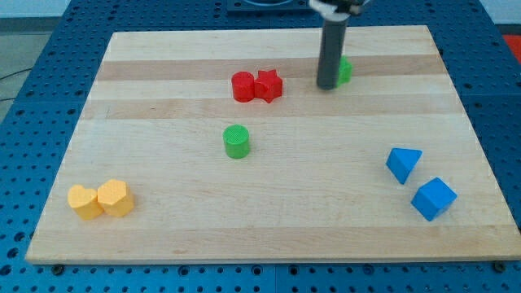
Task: Place the green circle at the bottom left of the green star
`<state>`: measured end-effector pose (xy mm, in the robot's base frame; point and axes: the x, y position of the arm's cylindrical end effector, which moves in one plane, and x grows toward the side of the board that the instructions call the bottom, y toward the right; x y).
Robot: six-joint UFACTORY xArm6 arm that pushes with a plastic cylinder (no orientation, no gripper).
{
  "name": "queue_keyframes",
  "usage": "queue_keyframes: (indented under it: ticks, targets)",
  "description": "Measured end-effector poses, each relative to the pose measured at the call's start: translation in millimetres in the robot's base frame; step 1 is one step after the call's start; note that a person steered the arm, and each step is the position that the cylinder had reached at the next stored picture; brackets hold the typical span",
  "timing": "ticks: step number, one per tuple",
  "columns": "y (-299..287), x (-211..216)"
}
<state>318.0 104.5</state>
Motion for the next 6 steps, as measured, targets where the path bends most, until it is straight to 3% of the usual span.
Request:
queue_keyframes:
  ticks: [1, 2, 3, 4, 5, 6]
  targets:
    - [17.2, -40.2]
    - [37.9, -36.0]
    - [18.3, 34.4]
    - [-54.0, 151.2]
    - [-162.7, 186.8]
    - [-224.1, 174.7]
